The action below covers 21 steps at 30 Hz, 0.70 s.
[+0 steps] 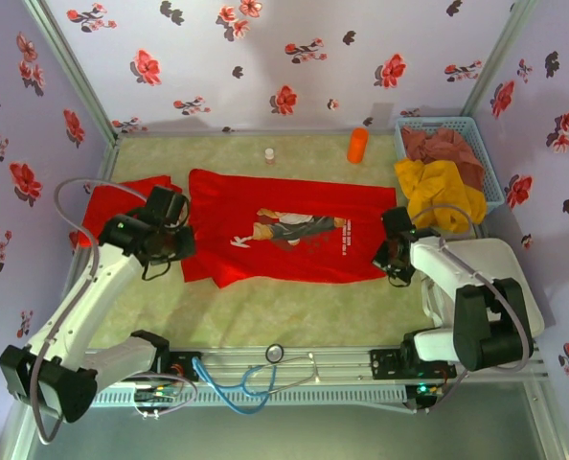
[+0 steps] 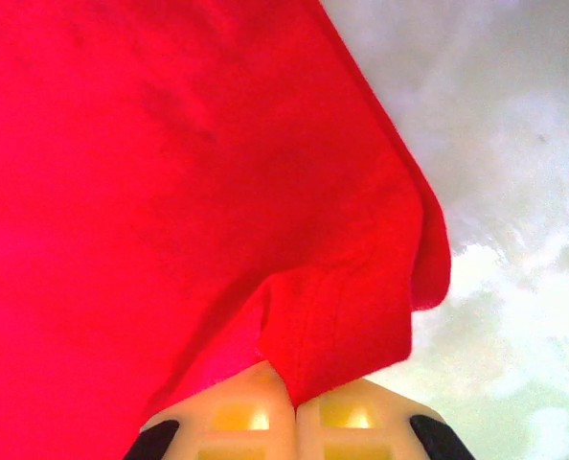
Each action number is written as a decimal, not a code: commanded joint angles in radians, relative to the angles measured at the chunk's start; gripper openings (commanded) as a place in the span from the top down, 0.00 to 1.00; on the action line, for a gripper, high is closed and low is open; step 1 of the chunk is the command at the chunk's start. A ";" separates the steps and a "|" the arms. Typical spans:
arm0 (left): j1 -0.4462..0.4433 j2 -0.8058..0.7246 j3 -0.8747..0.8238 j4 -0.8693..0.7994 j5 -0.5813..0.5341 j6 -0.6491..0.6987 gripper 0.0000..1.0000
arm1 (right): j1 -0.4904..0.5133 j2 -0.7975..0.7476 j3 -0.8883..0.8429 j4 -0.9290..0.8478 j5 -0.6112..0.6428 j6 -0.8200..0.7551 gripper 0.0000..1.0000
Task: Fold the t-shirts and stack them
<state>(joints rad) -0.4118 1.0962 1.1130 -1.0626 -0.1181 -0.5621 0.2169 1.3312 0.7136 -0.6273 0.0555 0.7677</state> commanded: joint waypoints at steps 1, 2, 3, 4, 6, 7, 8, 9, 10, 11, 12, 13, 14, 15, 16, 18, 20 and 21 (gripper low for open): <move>0.010 0.038 0.067 -0.030 0.004 0.049 1.00 | -0.006 0.006 0.059 -0.054 -0.006 -0.042 1.00; 0.011 0.052 0.084 -0.031 0.001 0.055 1.00 | -0.011 0.005 0.069 -0.059 -0.009 -0.048 1.00; 0.011 0.068 0.101 -0.030 -0.005 0.062 1.00 | -0.018 0.003 0.082 -0.067 -0.012 -0.054 1.00; 0.014 0.083 0.119 -0.031 -0.015 0.069 1.00 | -0.025 0.003 0.095 -0.076 -0.017 -0.059 1.00; 0.022 0.115 0.153 -0.038 -0.039 0.083 1.00 | -0.042 0.001 0.112 -0.082 -0.022 -0.069 1.00; 0.030 0.131 0.169 -0.038 -0.046 0.094 1.00 | -0.054 0.002 0.121 -0.082 -0.030 -0.077 1.00; 0.036 0.148 0.184 -0.037 -0.051 0.105 1.00 | -0.067 0.005 0.130 -0.080 -0.036 -0.087 1.00; 0.042 0.167 0.200 -0.037 -0.062 0.116 1.00 | -0.079 0.012 0.142 -0.085 -0.037 -0.097 1.00; 0.048 0.186 0.215 -0.036 -0.068 0.123 1.00 | -0.096 0.023 0.158 -0.093 -0.041 -0.105 1.00; 0.055 0.201 0.227 -0.035 -0.070 0.129 1.00 | -0.109 0.032 0.169 -0.096 -0.048 -0.113 1.00; 0.060 0.217 0.242 -0.031 -0.073 0.139 1.00 | -0.123 0.041 0.181 -0.097 -0.058 -0.120 1.00; 0.065 0.235 0.259 -0.029 -0.079 0.147 1.00 | -0.135 0.050 0.193 -0.094 -0.068 -0.124 1.00; 0.068 0.249 0.273 -0.028 -0.087 0.154 1.00 | -0.141 0.056 0.200 -0.089 -0.073 -0.127 1.00; 0.072 0.267 0.290 -0.025 -0.095 0.159 1.00 | -0.144 0.064 0.207 -0.082 -0.075 -0.128 1.00; 0.075 0.283 0.308 -0.025 -0.099 0.168 1.00 | -0.146 0.074 0.214 -0.075 -0.079 -0.131 1.00; 0.079 0.320 0.349 -0.023 -0.111 0.185 1.00 | -0.146 0.097 0.233 -0.067 -0.090 -0.132 1.00; 0.080 0.357 0.393 -0.023 -0.122 0.202 1.00 | -0.146 0.126 0.248 -0.057 -0.111 -0.143 1.00; 0.080 0.380 0.418 -0.024 -0.123 0.212 1.00 | -0.147 0.142 0.262 -0.058 -0.118 -0.147 1.00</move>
<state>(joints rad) -0.3408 1.4410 1.4628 -1.0775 -0.1997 -0.4034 0.0753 1.4406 0.9348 -0.6842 -0.0319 0.6514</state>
